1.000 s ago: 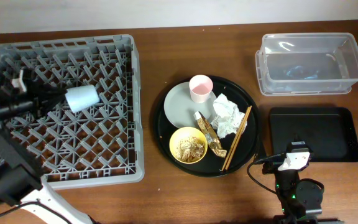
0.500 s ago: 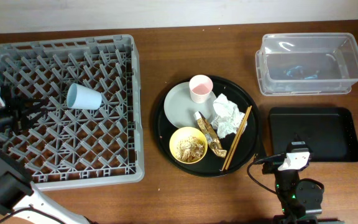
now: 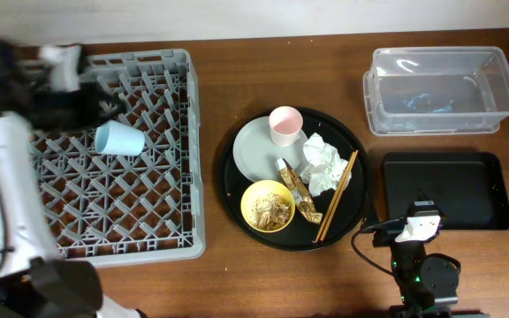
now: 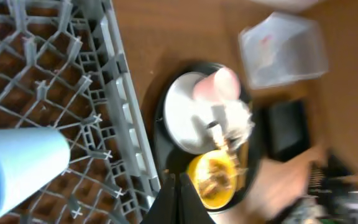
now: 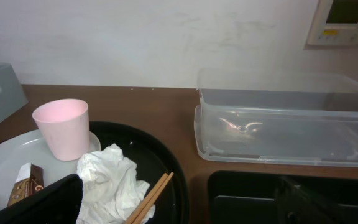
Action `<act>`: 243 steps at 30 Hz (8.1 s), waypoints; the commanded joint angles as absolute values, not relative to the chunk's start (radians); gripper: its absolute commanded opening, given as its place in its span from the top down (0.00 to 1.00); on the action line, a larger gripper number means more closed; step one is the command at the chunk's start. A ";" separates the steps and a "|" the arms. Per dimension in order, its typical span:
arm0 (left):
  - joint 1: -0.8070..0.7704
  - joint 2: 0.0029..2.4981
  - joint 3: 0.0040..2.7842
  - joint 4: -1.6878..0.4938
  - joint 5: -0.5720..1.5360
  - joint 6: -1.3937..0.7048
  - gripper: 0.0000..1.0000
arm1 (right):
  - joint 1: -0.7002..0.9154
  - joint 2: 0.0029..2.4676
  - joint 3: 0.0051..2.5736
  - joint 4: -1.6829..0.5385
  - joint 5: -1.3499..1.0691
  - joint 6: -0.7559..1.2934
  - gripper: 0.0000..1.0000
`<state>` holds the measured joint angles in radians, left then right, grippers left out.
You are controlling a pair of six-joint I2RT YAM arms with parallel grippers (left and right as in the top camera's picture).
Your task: Sort waste into correct bins and load items into the dishwasher rack
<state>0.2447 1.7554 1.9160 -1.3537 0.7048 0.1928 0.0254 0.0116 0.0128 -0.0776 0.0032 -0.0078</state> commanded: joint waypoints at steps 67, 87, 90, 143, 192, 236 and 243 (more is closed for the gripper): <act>0.471 1.995 1.818 -1.190 0.142 -0.176 1.00 | 0.019 0.004 0.006 -0.082 0.009 -0.015 0.01; 0.556 1.877 1.925 -1.180 0.385 -0.231 1.00 | 0.019 0.004 0.006 -0.082 0.009 -0.015 0.01; 0.556 1.847 1.925 -1.169 0.336 -0.232 1.00 | 0.019 0.004 0.006 -0.082 0.009 -0.015 0.01; 0.548 1.882 1.969 -1.295 0.853 -0.193 0.99 | 0.019 0.004 0.006 -0.082 0.009 -0.015 0.01; 0.765 2.147 1.763 -1.254 0.773 -0.103 0.58 | 0.019 0.004 0.006 -0.082 0.009 -0.015 0.01; -0.426 2.116 2.139 -1.259 0.406 0.073 0.57 | 0.019 0.004 0.006 -0.082 0.009 -0.015 0.02; -0.604 2.153 2.138 -1.005 0.072 0.073 0.61 | 0.019 0.004 0.006 -0.082 0.009 -0.015 0.01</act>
<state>-0.5541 2.1387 2.1254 -1.0622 0.2436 0.0608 0.0257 0.0120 0.0128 -0.0776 0.0025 -0.0090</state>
